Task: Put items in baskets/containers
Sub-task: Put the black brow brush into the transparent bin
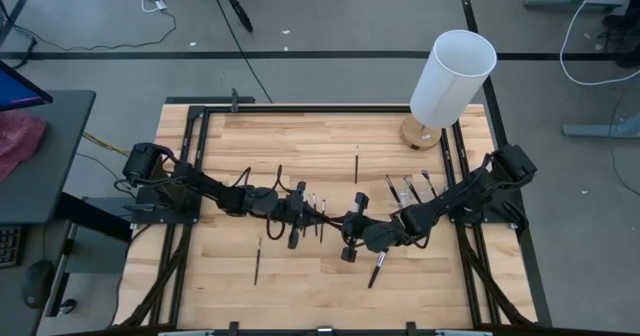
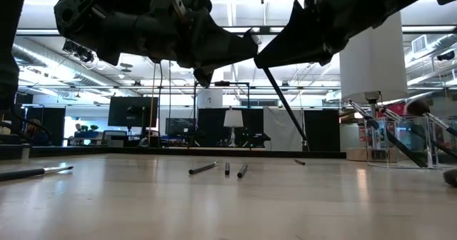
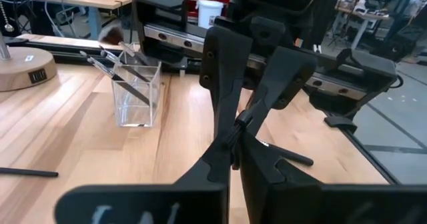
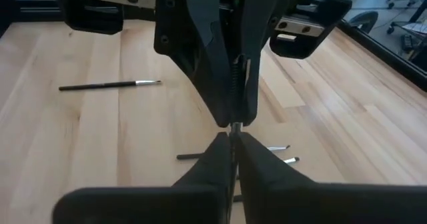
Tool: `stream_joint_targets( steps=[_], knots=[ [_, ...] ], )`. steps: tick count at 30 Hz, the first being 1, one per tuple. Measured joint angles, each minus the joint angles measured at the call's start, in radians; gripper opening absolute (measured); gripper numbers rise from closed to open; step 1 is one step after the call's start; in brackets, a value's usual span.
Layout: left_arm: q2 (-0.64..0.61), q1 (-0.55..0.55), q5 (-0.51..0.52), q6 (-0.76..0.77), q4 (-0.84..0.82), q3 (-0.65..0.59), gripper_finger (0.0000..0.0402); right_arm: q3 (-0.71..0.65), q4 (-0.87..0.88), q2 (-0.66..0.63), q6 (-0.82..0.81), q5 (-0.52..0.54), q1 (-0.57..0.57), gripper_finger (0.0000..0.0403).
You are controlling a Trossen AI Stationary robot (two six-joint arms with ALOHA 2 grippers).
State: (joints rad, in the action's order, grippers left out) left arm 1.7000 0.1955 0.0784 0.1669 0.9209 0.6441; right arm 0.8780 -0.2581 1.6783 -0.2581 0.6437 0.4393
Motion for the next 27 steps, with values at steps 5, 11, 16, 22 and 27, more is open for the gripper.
stream_joint_targets(
  steps=[5, 11, 16, 22, 27],
  knots=[
    [-0.004, 0.0, -0.007, -0.034, 0.006, 0.0, 0.0051, 0.0, 0.009, 0.0, -0.037, 0.021, 0.001, 0.0011],
    [-0.048, 0.0, -0.046, -0.075, -0.02, 0.0, 0.0137, 0.0, 0.097, -0.045, -0.089, 0.129, 0.048, 0.0005],
    [-0.045, 0.004, -0.049, -0.074, -0.042, 0.0, 0.0193, 0.0, 0.271, -0.172, -0.131, 0.298, 0.135, 0.0005],
    [-0.037, 0.025, -0.048, -0.075, -0.094, -0.001, 0.0214, 0.0, 0.665, -0.387, -0.325, 0.491, 0.272, 0.0005],
    [-0.037, 0.034, -0.047, -0.075, -0.104, -0.001, 0.0208, 0.0, 1.087, -0.506, -0.641, 0.504, 0.324, 0.0005]
  ],
)
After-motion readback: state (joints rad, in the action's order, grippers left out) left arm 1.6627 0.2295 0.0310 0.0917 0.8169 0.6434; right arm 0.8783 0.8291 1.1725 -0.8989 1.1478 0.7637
